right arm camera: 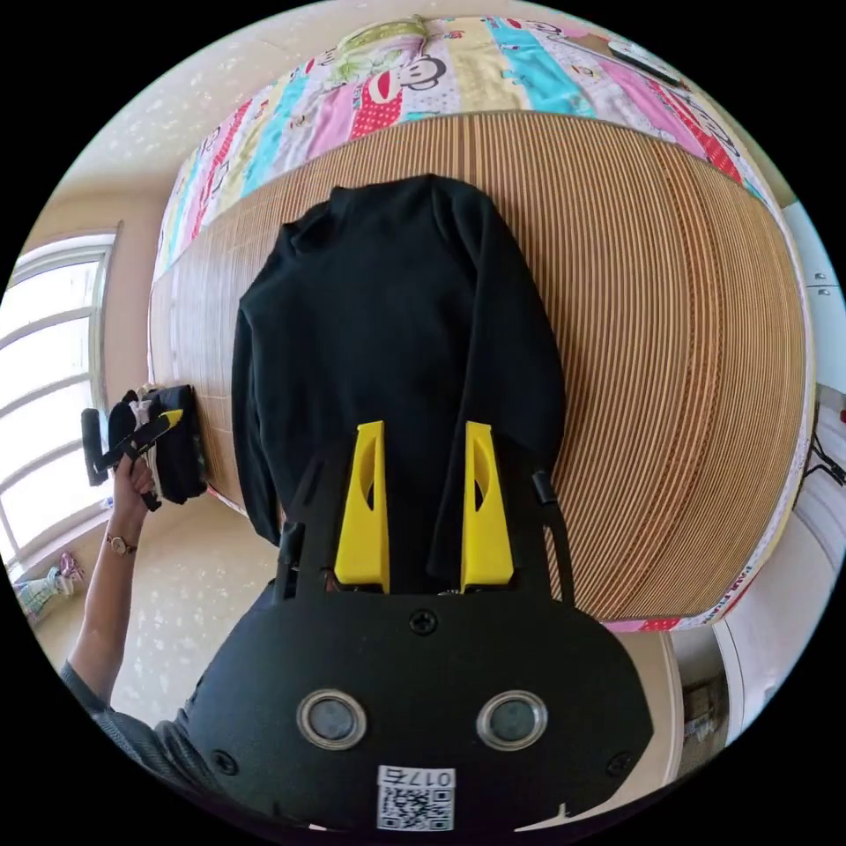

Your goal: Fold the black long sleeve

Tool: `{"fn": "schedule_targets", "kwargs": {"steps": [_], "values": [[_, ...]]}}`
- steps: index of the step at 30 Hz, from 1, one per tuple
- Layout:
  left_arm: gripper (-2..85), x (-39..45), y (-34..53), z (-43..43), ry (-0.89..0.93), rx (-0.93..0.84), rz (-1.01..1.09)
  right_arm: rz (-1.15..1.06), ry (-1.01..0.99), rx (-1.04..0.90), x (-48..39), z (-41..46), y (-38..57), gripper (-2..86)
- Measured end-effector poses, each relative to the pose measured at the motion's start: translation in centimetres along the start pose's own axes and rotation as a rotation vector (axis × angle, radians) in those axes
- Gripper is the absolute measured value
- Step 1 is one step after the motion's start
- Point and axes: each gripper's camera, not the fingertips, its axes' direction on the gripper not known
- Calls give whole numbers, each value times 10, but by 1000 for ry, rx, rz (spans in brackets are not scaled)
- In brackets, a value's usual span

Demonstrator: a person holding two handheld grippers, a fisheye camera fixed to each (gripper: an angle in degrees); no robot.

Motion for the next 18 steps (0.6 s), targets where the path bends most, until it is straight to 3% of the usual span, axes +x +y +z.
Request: {"fn": "schedule_targets", "kwargs": {"steps": [3,7,9,13,15,17,18], "values": [[73,-19,60,65,-69,-113,-48,92,74,-112,26,43,9,141],[85,-58,115,99,-103,-122,-195,111,129,-251,57,77,14,107],[110,-87,142,106,-181,-96,-302,40,94,-259,63,65,5,73],[114,-117,158,119,-327,-168,-233,-47,-119,-252,111,-10,-27,32],[109,-129,156,116,-328,-187,-146,60,-260,-90,161,-71,-39,28],[107,-140,154,113,-318,-207,-155,370,-560,378,256,-159,-25,27],[105,-147,153,110,-320,-221,-161,458,-609,497,278,-175,-15,28]]}}
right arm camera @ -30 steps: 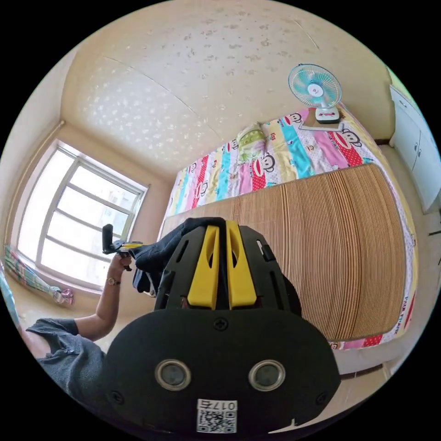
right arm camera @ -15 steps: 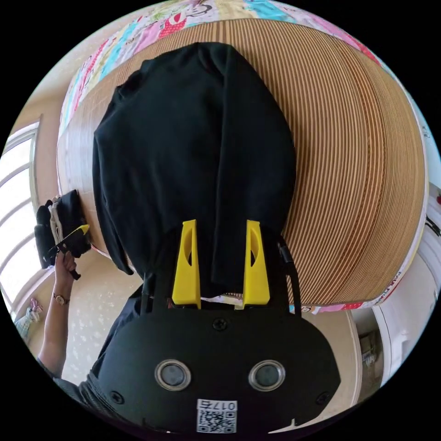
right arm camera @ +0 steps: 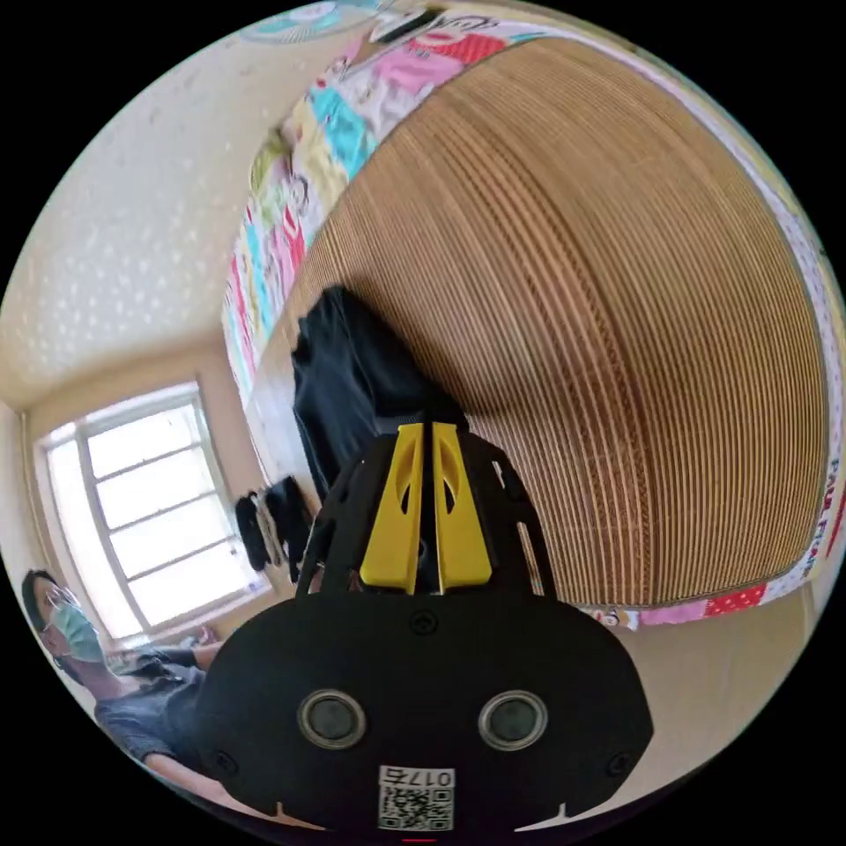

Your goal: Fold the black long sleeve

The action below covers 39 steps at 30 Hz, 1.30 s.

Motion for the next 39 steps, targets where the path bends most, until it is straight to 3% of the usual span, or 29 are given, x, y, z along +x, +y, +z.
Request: {"fn": "schedule_targets", "kwargs": {"steps": [2,4,7,10,15,16,19,21,24,26,28,32,35,39], "values": [[95,-7,-3,-3,-28,-27,2,152,-13,338,18,-64,-7,32],[51,-13,-2,-14,-84,-13,19,187,78,358,20,-74,-9,42],[24,-42,3,-43,-89,30,54,100,275,111,12,-35,-13,70],[21,-118,15,-93,-67,147,-70,-2,405,-139,11,30,1,83],[45,-286,86,-185,57,485,-629,-18,401,-411,28,107,28,115],[45,-293,93,-190,68,509,-650,-30,415,-466,32,120,32,123],[65,-283,102,-191,181,508,-464,-111,536,-580,40,143,40,132],[77,-227,97,-162,313,392,-159,-155,597,-628,45,152,45,134],[92,-139,106,-111,364,198,104,-221,630,-733,55,166,54,129],[99,-99,118,-83,331,115,175,-311,776,-752,62,169,66,97],[103,-73,128,-58,288,23,217,-346,799,-724,67,165,74,77],[60,-52,162,-59,1,-8,305,-293,752,-769,96,151,97,46],[41,-75,181,-78,-82,-40,321,-284,722,-772,117,136,125,40],[30,-148,207,-99,-16,-72,197,-167,543,-703,151,107,151,41]]}}
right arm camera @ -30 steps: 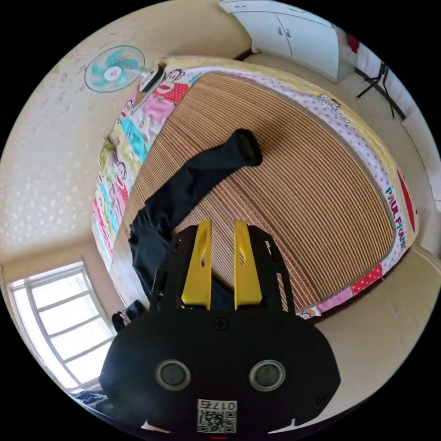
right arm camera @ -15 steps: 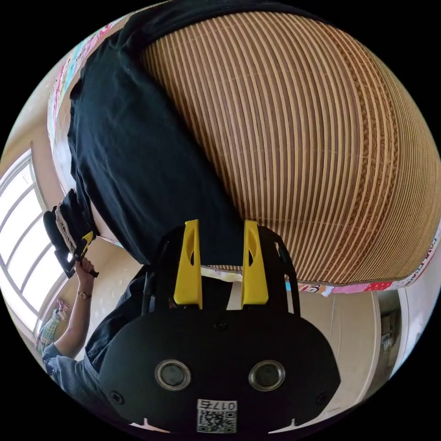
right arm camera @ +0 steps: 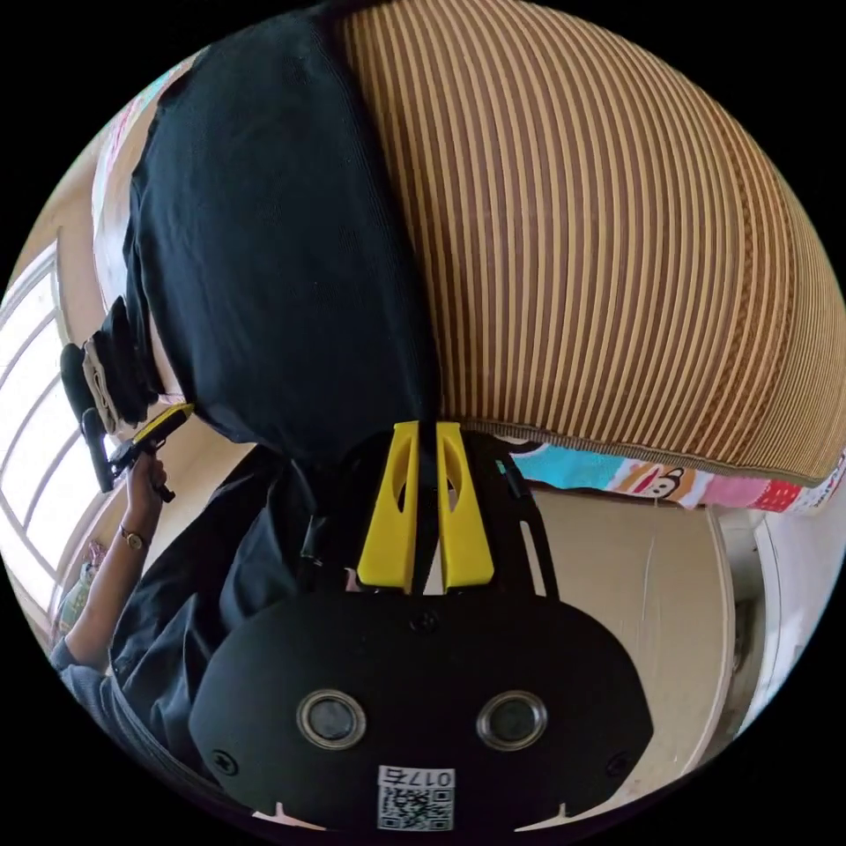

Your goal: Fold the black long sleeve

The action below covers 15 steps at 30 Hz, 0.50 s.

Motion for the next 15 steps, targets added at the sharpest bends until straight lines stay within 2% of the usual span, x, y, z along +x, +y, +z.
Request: {"fn": "schedule_targets", "kwargs": {"steps": [3,5,7,9,12,15], "values": [[11,-54,34,-17,145,36,-140,183,-350,213,63,-18,26,48],[4,-89,55,-25,269,43,-263,270,-680,423,117,-37,38,65],[-2,-124,77,-29,381,37,-419,323,-817,541,151,-52,38,79],[-5,-160,107,-35,579,99,-552,350,-894,629,179,-70,31,92],[-6,-190,139,-45,759,210,-652,388,-959,708,215,-93,9,111],[-7,-204,152,-44,840,167,-687,413,-984,740,239,-107,-21,120]]}}
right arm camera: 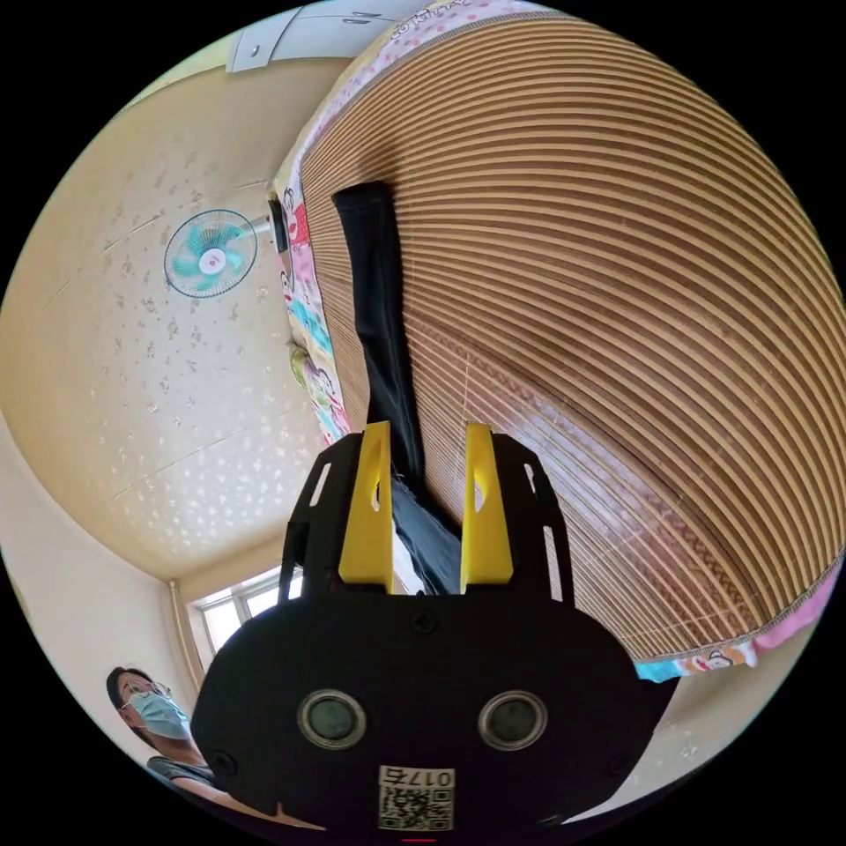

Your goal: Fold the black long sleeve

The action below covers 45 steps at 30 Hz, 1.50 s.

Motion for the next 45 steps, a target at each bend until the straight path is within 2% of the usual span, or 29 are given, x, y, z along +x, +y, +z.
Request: {"fn": "schedule_targets", "kwargs": {"steps": [5,12,15,17,19,21,23,26,27,28,30,32,33,35,38,42,45], "values": [[-5,2,7,-8,-93,-84,-10,-42,22,14,-6,24,-53,117],[-3,5,4,-47,-3,-102,-42,31,-41,81,1,40,-67,59],[-3,7,-4,-73,-18,-105,-35,10,-294,23,10,39,-57,41],[-3,7,-8,-89,2,-94,-34,-32,-565,-15,14,31,-34,36],[-3,6,-12,-107,32,-74,-30,-51,-585,-9,17,17,-12,34],[-4,5,-15,-130,81,-28,-21,-20,-446,56,29,-4,9,32],[-4,1,-18,-147,117,-7,-24,101,-220,190,56,-30,35,31],[-5,-9,-28,-169,180,-9,-45,226,-158,293,71,-44,59,29],[-5,-14,-32,-180,199,-1,-55,200,-143,303,63,-44,62,29],[-4,-16,-35,-186,210,8,-60,72,-98,284,33,-39,64,29],[-1,-25,-45,-211,280,60,-73,-201,28,190,-36,-20,71,28],[7,-34,-54,-230,356,109,-85,-540,278,115,-142,25,113,28],[18,-40,-60,-241,409,139,-96,-616,322,105,-166,39,128,28],[41,-51,-70,-257,471,195,-132,-906,414,36,-240,106,198,27],[75,-68,-90,-277,543,300,-179,-1142,458,-92,-277,205,278,27],[107,-89,-122,-280,584,380,-278,-1201,550,-321,-248,330,335,26],[116,-97,-140,-275,635,431,-346,-997,746,-579,-180,417,342,24]]}}
